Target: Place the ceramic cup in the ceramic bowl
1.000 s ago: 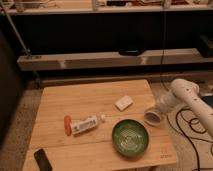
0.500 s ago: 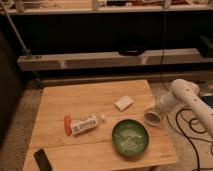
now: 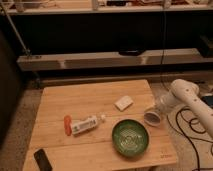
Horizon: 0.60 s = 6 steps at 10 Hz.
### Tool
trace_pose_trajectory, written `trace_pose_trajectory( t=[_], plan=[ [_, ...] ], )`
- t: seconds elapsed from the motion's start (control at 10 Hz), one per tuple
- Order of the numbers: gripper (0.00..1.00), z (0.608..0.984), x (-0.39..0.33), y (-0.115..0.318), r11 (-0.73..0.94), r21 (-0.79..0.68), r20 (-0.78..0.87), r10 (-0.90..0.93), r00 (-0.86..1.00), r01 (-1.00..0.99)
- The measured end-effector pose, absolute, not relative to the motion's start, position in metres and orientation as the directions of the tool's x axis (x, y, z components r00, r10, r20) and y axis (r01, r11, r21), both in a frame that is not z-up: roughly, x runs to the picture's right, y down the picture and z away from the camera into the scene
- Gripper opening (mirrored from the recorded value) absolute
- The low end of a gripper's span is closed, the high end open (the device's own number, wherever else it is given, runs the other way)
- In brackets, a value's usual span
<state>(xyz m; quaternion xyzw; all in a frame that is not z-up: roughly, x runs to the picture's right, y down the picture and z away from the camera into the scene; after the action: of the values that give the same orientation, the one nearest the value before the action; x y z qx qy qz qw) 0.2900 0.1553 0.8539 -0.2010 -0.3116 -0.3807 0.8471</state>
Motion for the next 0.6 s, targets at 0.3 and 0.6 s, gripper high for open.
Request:
trace_pose_trajectory(
  t=[0.3,0.6],
  plan=[
    [0.02,0.847,0.287,0.153,0.628,-0.071,0.687,-0.533,0.494,0.775],
    [0.00,0.826,0.278,0.148,0.620,-0.016,0.690,-0.561,0.457,0.785]
  ],
)
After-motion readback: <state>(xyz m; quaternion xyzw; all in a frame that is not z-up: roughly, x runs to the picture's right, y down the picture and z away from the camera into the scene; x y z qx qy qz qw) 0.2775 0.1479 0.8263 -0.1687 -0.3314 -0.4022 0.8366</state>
